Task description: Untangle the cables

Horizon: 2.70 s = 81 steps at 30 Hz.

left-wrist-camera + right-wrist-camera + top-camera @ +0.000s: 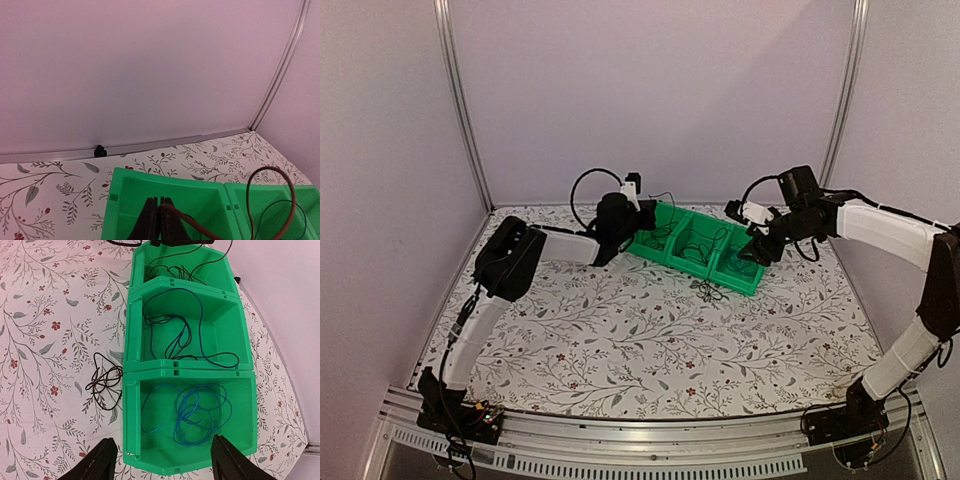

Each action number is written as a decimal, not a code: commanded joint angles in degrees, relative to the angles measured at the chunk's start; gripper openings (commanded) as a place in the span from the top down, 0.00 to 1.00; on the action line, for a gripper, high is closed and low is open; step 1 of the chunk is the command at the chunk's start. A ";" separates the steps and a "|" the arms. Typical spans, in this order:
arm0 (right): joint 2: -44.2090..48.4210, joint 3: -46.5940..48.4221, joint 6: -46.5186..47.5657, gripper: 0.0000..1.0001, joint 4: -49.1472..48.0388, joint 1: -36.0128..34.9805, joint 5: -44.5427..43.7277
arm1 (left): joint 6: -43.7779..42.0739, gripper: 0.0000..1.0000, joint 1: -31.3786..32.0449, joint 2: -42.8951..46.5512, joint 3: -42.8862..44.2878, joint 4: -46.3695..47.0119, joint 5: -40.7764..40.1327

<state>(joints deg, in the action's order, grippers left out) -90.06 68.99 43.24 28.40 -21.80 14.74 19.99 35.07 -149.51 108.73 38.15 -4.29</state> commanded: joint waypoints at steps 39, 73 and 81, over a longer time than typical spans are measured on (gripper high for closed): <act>4.29 -5.62 -6.66 0.31 -2.39 2.63 9.19 | -8.04 1.00 2.83 0.67 14.29 -40.05 4.89; 4.44 -5.17 -6.86 0.31 -1.72 2.64 10.91 | -7.38 0.57 2.56 21.98 -8.51 -41.64 5.25; 4.59 -5.75 -6.84 0.31 -2.11 2.62 10.92 | -11.72 0.54 2.64 23.18 -10.48 -44.01 6.06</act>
<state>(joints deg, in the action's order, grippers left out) -86.80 63.92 36.88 26.74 -19.11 24.62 11.84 37.60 -127.31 99.83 -4.05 0.80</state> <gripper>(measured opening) 0.694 0.458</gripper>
